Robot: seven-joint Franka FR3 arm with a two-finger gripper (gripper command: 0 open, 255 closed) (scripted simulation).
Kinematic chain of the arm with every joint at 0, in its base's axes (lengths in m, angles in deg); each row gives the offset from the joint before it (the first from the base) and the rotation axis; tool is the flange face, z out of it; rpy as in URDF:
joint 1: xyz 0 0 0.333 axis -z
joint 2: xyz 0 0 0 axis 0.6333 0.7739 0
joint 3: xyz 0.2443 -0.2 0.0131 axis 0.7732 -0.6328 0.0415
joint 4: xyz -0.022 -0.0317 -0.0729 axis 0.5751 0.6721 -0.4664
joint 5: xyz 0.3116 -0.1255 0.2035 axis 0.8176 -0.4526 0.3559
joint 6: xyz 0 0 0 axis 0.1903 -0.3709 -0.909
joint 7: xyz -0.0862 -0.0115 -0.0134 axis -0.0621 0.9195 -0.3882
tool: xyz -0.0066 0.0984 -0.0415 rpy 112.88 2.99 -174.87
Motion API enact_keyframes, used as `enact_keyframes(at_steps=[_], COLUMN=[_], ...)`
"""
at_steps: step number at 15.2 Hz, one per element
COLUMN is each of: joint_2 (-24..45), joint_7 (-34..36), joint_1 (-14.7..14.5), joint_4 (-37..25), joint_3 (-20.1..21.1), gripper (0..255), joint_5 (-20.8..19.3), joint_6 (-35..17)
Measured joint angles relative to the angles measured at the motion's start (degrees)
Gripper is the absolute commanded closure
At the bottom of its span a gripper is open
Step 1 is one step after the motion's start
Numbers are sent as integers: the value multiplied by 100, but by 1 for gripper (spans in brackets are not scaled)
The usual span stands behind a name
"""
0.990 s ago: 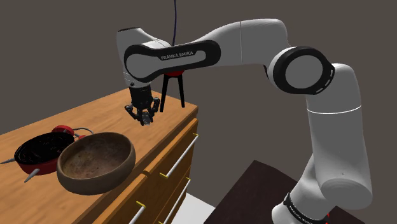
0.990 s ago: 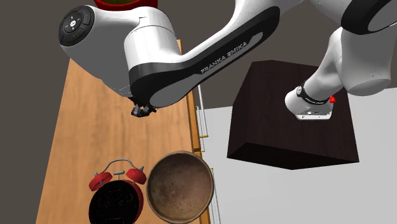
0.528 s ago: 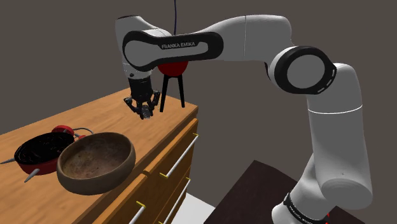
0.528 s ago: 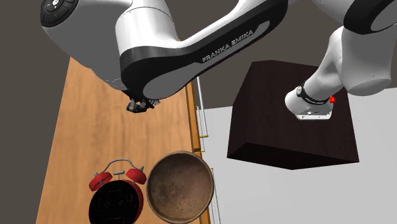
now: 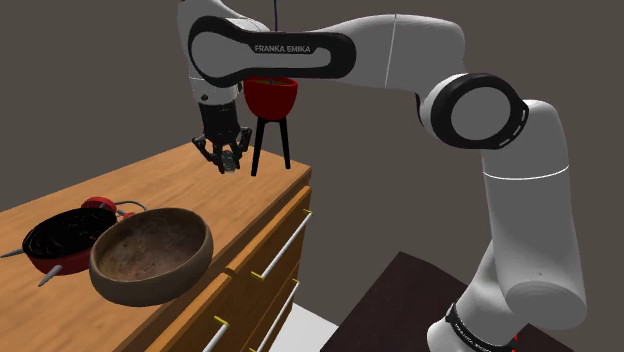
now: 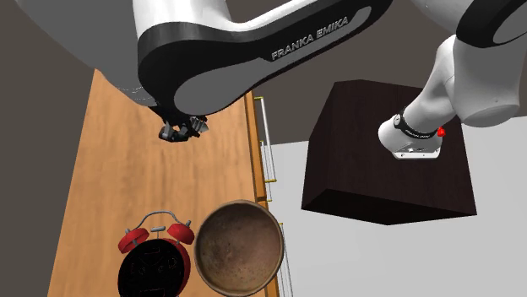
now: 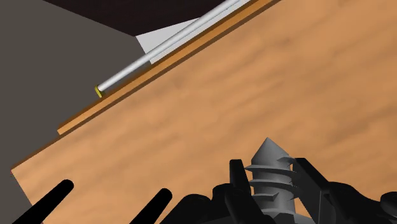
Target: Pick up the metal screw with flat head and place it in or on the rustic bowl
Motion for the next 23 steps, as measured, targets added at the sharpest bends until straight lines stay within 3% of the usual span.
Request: enact_keyframes(at_steps=[8, 18, 20, 21, 23], joint_2=[158, 806, 834, 624, 535], joint_7=[-78, -205, -59, 66, 258], joint_1=[-105, -445, -593, -589, -715], joint_4=[-877, -2758, -2848, -2470, -2329], joint_3=[-11, -84, -61, -11, 37], gripper=[255, 255, 255, 255, 255], joint_5=[-37, -205, -211, -162, -144], joint_6=[709, 1919, 1990, 1851, 1805])
